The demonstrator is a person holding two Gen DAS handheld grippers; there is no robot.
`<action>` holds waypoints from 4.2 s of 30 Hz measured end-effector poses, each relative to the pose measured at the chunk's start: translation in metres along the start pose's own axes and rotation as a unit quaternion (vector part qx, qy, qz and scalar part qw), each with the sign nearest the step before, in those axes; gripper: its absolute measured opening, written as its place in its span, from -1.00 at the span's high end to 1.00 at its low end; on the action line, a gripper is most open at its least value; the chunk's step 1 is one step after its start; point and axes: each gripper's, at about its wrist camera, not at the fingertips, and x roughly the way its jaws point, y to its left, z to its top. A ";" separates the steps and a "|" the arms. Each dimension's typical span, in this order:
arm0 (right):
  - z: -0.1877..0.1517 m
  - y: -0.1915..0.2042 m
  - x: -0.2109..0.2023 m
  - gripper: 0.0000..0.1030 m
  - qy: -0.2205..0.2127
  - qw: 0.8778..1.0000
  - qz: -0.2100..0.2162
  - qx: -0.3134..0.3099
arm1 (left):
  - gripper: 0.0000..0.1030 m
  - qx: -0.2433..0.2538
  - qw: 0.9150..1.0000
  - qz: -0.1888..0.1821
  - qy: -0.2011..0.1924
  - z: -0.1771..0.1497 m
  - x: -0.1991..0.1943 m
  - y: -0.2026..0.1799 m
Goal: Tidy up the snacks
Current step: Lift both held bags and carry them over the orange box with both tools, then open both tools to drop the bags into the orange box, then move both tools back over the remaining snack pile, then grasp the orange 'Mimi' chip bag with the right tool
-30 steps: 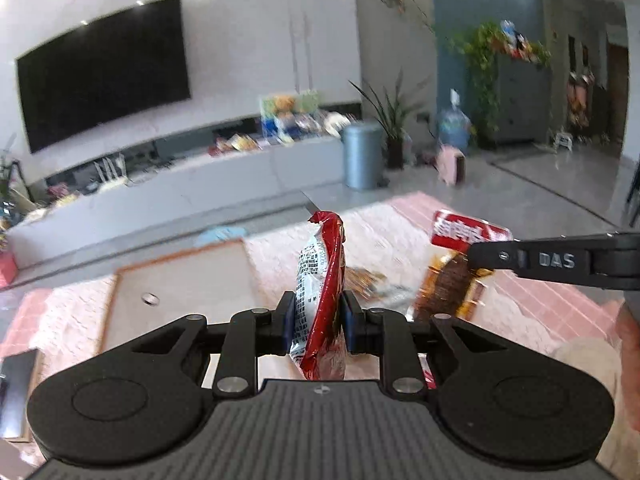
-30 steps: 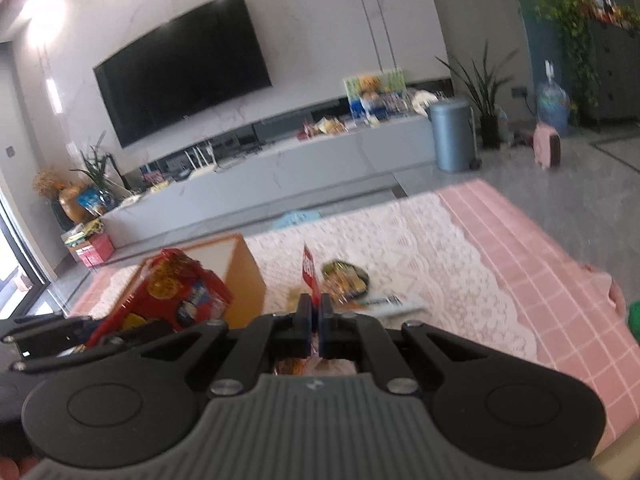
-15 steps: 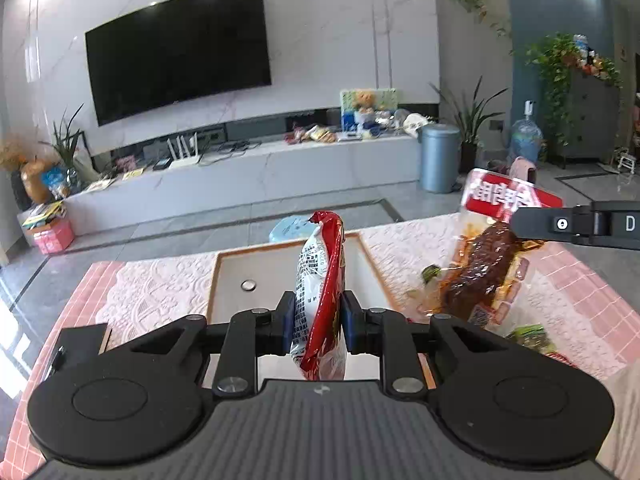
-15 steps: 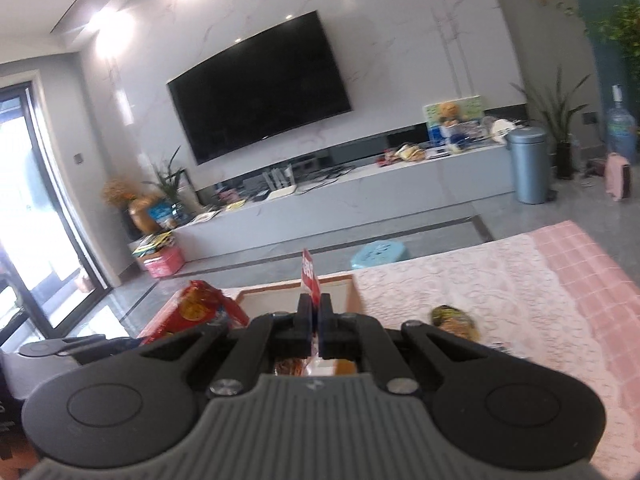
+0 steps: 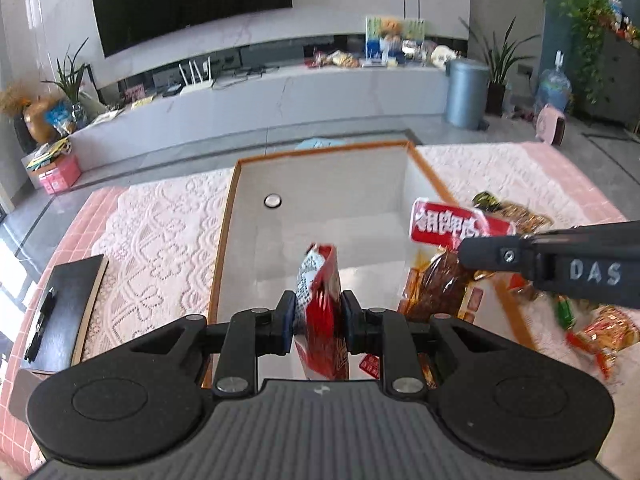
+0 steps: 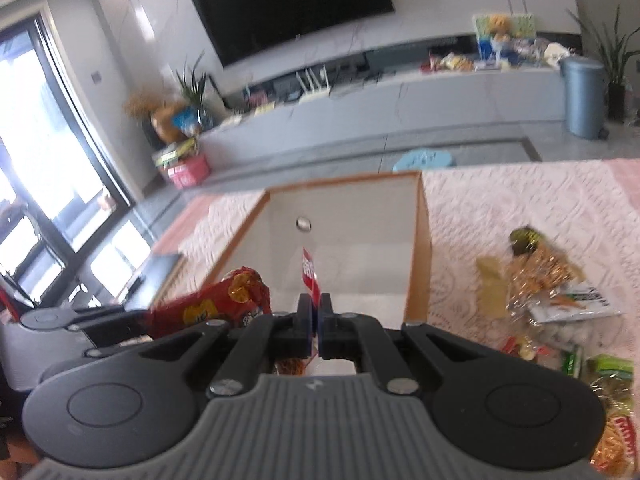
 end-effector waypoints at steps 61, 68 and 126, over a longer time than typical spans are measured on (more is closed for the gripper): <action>0.004 -0.013 -0.048 0.02 -0.041 0.992 -0.104 -0.060 | -0.42 0.057 0.993 0.073 -0.074 0.013 -0.047 -0.031; -0.009 -0.024 -0.104 -0.13 -0.092 0.988 -0.119 -0.022 | -0.45 0.025 0.991 0.022 -0.127 0.016 -0.081 -0.045; -0.068 -0.197 -0.067 -0.42 0.131 0.967 -0.190 0.103 | -0.45 0.163 0.970 -0.178 0.016 -0.038 0.022 -0.177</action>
